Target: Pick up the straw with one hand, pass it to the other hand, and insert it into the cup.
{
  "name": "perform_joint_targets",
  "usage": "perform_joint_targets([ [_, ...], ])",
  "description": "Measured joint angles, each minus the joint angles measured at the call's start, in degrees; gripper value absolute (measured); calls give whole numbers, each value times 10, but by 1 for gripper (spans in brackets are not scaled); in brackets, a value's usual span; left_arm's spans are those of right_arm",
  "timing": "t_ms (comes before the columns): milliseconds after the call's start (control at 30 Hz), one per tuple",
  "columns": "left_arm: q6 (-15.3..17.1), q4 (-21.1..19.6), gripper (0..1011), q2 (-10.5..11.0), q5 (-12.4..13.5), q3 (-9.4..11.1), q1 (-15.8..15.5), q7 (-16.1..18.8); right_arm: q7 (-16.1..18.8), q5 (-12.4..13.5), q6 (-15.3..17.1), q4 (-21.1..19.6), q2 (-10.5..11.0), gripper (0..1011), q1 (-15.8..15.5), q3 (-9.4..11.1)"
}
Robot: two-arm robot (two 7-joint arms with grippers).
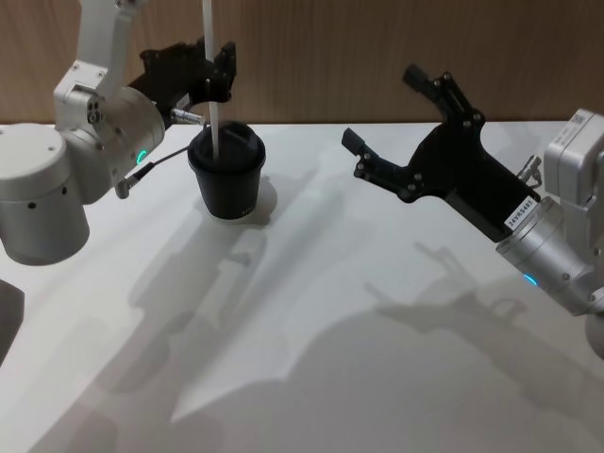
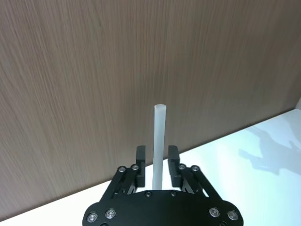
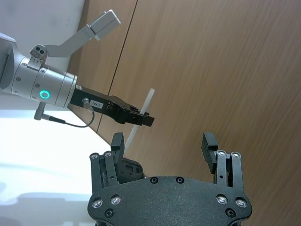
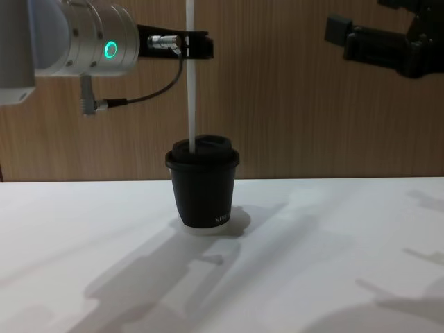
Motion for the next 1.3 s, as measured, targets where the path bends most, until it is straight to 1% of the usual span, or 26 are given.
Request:
perform_joint_targets([
  [67,1,0,338,0,0,0,0,0,0,0,0,0,0,1001,0,0],
  [100,1,-1,352,0,1,0,1,0,0,0,0,0,0,1001,0,0],
  [167,1,-1,439,0,1,0,1,1,0,0,0,0,0,1001,0,0],
  [267,2,-1,496,0,1,-1,1,1,0,0,0,0,0,1001,0,0],
  [333,2,-1,599,0,2,-1,1,1,0,0,0,0,0,1001,0,0],
  [367,2,-1,612,0,2,-1,1,1,0,0,0,0,0,1001,0,0],
  [400,2,-2,659,0,2,-1,1,1,0,0,0,0,0,1001,0,0],
  [433,2,-2,679,0,2,-1,1,1,0,0,0,0,0,1001,0,0],
  [500,2,-2,756,0,2,-1,2,1,0,0,0,0,0,1001,0,0],
  [533,2,-2,756,0,2,-1,2,1,0,0,0,0,0,1001,0,0],
  [567,2,-2,810,0,2,-1,2,1,0,0,0,0,0,1001,0,0],
  [700,2,-2,910,0,2,-1,3,1,0,0,0,0,0,1001,0,0],
  [733,2,-2,910,0,3,-1,3,1,0,1,0,0,0,1001,0,0],
  [800,0,-3,984,0,3,-1,5,-1,-1,1,1,0,0,1001,0,0],
  [833,-3,-4,1002,1,3,-1,7,-4,-1,2,3,-1,0,1001,1,0],
  [1000,-20,-7,1003,6,2,-2,16,-18,-6,9,20,-5,-2,1001,2,-2],
  [1100,-28,-8,1003,9,1,-2,21,-26,-12,16,43,-9,-4,1001,5,-3],
  [1300,-51,-11,1003,15,-5,-5,33,-52,-21,27,83,-12,-11,1001,16,-9],
])
